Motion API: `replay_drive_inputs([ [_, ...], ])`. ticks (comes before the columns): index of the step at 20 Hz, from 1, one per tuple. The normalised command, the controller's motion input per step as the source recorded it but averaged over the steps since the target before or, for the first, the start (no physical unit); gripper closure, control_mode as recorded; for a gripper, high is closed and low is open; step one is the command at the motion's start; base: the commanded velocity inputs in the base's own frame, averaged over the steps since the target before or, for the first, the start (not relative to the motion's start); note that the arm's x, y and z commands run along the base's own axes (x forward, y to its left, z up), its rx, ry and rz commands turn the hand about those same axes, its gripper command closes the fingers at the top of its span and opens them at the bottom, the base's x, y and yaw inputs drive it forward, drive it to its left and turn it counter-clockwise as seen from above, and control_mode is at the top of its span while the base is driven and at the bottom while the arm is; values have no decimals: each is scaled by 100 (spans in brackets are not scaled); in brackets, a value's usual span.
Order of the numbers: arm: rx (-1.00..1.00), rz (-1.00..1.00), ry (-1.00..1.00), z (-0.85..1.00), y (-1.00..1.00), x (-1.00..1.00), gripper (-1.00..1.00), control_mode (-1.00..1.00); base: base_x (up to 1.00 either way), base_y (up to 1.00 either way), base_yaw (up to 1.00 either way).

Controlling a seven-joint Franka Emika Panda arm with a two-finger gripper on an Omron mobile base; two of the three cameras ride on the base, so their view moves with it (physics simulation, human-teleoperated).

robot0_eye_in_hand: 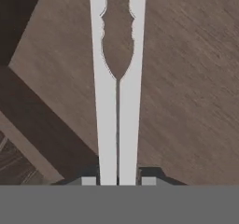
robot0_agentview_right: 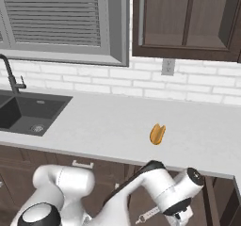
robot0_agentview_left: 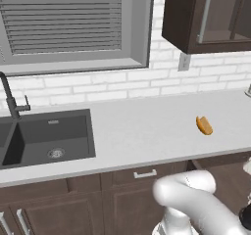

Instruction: Pick the tongs from the drawer and place it on the counter.

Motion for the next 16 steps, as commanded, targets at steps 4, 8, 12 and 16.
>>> replay_drive_inputs([
  [4,-17,-3,-11,100,88,47,100,-100,0,0,0],
  [8,-17,0,-5,100,98,34,100,-100,0,0,0],
  [12,-13,0,-1,100,100,50,100,-100,0,0,0],
  [16,-17,0,0,100,100,87,100,-100,0,0,0],
])
